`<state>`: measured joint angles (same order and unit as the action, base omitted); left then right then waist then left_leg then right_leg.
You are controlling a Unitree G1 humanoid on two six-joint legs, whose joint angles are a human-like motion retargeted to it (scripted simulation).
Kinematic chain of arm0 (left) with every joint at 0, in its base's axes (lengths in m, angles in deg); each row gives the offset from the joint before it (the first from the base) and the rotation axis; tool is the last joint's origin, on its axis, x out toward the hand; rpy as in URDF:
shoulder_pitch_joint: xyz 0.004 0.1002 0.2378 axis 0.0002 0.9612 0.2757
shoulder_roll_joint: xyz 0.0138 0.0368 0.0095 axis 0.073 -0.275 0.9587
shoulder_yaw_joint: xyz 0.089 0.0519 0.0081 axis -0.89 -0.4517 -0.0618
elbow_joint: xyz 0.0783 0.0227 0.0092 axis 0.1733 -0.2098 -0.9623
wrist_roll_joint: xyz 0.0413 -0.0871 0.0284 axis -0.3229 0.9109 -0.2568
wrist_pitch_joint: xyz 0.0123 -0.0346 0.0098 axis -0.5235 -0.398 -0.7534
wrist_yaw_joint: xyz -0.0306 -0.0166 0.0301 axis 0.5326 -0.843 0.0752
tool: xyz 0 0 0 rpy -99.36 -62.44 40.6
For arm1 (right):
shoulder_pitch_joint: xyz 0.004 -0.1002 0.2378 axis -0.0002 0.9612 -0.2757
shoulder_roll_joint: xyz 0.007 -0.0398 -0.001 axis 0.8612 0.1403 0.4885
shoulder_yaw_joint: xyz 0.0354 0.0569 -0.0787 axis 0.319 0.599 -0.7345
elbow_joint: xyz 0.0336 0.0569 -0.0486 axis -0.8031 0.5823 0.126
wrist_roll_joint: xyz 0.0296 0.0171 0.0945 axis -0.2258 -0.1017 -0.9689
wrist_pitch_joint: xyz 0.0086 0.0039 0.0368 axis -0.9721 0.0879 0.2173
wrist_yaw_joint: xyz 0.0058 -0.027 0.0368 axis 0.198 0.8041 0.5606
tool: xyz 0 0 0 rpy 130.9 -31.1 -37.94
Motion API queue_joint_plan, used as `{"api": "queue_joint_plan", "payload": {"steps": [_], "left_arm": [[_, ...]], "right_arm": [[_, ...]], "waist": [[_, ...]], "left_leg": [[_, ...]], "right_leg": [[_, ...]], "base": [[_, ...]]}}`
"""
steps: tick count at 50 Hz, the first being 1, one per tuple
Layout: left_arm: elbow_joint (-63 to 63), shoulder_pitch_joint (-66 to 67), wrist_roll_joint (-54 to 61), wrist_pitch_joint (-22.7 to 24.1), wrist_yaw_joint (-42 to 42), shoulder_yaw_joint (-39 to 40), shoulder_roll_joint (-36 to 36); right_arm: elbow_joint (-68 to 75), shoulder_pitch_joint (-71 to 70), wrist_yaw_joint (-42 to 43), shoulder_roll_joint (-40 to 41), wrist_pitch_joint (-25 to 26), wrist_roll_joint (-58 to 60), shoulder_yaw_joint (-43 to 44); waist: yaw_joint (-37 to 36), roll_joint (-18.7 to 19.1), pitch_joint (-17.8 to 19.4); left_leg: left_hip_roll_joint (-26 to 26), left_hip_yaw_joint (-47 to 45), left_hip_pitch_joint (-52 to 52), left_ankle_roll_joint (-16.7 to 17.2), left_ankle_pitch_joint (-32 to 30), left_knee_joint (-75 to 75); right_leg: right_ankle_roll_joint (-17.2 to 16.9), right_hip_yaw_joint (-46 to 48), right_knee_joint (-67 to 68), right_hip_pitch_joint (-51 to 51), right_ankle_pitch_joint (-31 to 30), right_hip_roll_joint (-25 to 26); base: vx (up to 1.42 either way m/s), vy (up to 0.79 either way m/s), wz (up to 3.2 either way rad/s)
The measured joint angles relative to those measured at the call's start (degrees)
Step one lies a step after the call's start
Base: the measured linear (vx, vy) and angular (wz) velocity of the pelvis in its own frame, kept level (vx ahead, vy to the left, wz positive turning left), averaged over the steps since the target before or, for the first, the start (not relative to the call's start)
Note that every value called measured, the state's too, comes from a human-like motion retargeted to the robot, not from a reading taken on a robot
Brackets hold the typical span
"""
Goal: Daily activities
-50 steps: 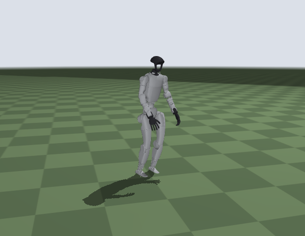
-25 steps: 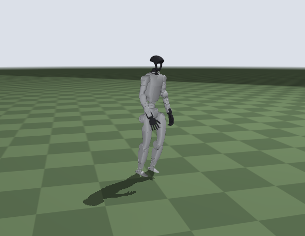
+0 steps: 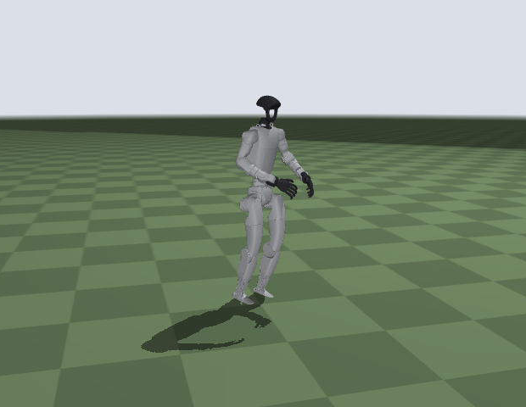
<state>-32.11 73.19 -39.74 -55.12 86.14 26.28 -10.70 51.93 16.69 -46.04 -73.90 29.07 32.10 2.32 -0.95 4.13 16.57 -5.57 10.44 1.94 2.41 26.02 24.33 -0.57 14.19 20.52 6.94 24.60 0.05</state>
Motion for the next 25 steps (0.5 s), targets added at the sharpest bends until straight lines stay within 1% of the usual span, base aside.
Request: {"api": "queue_joint_plan", "payload": {"steps": [3, 5, 8, 10, 12, 15, 20, 25], "left_arm": [[16.34, -8.64, 3.18, 3.01, 1.95, -6.59, 8.45], [26.45, -17.49, 5.52, 4.75, 2.13, -11.77, 13.29], [38.91, -35.92, 7.47, 6.43, -0.88, -20.78, 15.69], [44.36, -46.27, 7.34, 7.44, -3.28, -25.12, 13.52], [47.28, -55.27, 6.73, 7.45, -6.33, -28.42, 9.1], [49.07, -62.8, 5.36, 7.51, -8.36, -30.38, 2.42], [47.89, -69.37, 2.78, 7.41, -8.62, -32.0, -6.49], [46.22, -72.25, 1.13, 7.65, -6.68, -33.39, -11.31]], "right_arm": [[-7.7, -1.97, -0.76, -6.01, -0.93, -0.94, -2.7], [-9.44, -3.08, -0.78, -9.21, -1.16, -0.17, -5.08], [-4.05, -4.66, -0.29, -10.99, -1.09, 4.45, -9.34], [2.13, -4.59, -0.59, -10.29, -0.79, 8.21, -12.46], [10.49, -4.85, -0.71, -7.39, -0.83, 12.23, -14.89], [19.64, -3.89, -1.35, -3.03, -0.17, 16.48, -17.85], [29.25, -2.05, -1.81, 2.99, 0.43, 20.43, -19.63], [32.65, -0.36, -2.35, 5.49, 0.94, 21.92, -19.31]], "waist": [[0.56, 0.13, -1.07], [0.92, 0.24, -2.13], [0.75, 0.34, -3.75], [0.59, 0.31, -4.58], [-0.03, 0.08, -5.28], [-0.2, -0.23, -5.86], [0.05, -0.67, -6.67], [0.57, -0.98, -7.21]], "left_leg": [[-0.38, 0.28, 0.35, 0.35, -0.14, -0.92], [-0.66, 0.64, 0.51, 0.48, -0.28, -1.49], [-0.82, 1.42, 0.49, 0.49, -0.88, -2.84], [-0.96, 1.9, 0.49, 0.44, -0.97, -2.88], [-0.86, 2.21, 0.27, 0.54, -1.31, -3.58], [-1.09, 2.56, 0.03, 0.65, -1.33, -3.32], [-1.32, 3.01, -0.47, 1.08, -1.87, -3.88], [-1.43, 3.02, -0.97, 1.42, -2.31, -4.29]], "right_leg": [[-0.36, 0.52, 1.58, -0.55, 1.01, -0.69], [-0.55, 0.97, 2.56, -0.91, 1.57, -1.14], [-0.72, 1.65, 3.25, -1.56, 1.78, -1.47], [-0.79, 2.05, 3.79, -1.64, 1.83, -1.68], [-0.73, 2.37, 3.44, -1.9, 1.66, -1.6], [-0.76, 2.93, 3.7, -1.93, 1.83, -1.89], [-0.56, 3.43, 3.57, -2.39, 1.84, -2.17], [-0.44, 3.32, 3.96, -3.2, 1.75, -2.37]], "base": [[-0.02, -0.01, 0.23], [-0.02, -0.01, 0.28], [-0.02, -0.01, 0.3], [-0.02, 0.0, 0.29], [-0.01, 0.0, 0.23], [-0.01, 0.0, 0.2], [0.0, 0.0, 0.0], [0.0, 0.0, 0.0]]}}
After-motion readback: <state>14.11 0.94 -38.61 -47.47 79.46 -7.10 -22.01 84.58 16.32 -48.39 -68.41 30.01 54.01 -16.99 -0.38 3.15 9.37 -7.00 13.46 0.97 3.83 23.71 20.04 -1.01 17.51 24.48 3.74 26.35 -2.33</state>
